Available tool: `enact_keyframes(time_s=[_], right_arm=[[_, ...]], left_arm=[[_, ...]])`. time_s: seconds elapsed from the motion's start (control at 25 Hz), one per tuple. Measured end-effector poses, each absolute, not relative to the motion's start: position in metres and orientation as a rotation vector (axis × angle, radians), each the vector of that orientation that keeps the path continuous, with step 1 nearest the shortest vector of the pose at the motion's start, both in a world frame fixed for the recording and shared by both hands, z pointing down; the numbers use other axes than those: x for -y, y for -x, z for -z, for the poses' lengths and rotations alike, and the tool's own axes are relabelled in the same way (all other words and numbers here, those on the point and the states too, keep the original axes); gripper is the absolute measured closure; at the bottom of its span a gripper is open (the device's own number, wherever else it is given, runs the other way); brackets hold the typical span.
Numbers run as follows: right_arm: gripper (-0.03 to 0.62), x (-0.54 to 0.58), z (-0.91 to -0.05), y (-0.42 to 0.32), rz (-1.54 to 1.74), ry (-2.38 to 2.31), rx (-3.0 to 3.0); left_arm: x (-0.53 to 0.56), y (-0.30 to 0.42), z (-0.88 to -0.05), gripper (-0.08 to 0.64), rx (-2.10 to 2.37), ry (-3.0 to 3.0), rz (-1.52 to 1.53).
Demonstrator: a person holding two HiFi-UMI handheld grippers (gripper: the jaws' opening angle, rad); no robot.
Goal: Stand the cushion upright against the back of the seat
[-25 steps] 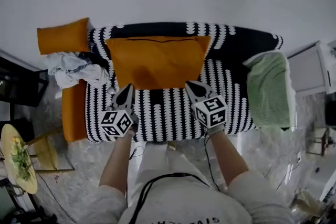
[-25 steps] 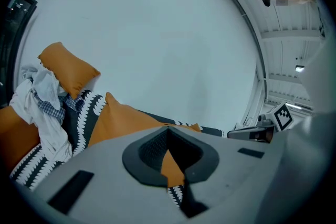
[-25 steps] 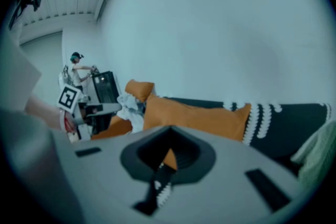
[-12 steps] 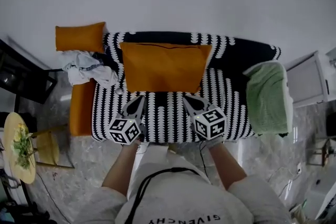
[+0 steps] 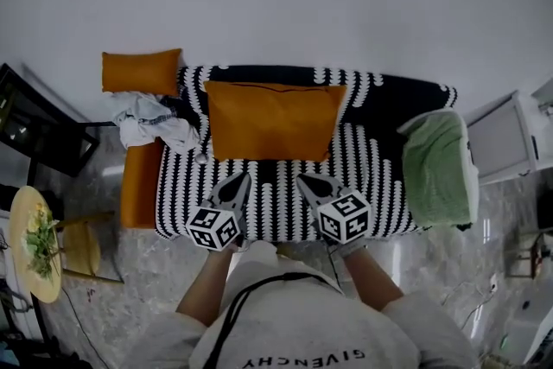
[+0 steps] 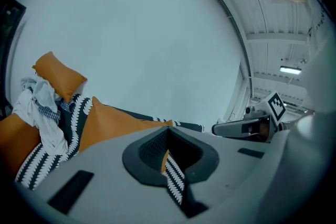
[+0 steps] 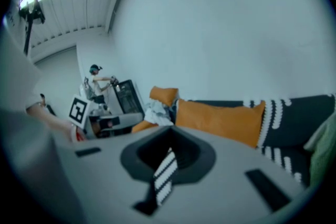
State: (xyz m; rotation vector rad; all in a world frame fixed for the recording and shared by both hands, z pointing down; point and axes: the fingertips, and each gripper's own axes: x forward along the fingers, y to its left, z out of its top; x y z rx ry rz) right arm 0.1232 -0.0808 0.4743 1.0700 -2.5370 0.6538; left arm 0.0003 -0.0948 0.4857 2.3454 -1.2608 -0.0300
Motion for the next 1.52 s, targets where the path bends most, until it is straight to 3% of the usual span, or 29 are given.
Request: enact_keyframes(time_s=[0.84,1.52], right_arm=[[0.574,0.067,-0.465,-0.071,-0.736,-1.038,2.543],[0.574,0.037,-0.482,-0.076,-0.806,-1.082,2.483]], left_arm=[[0.086,0.011,-0.477,0.535,1.081,-2.41,-0.051],[0.051,0.023,-0.493,0.535,1.04,-2.37,-0.091]])
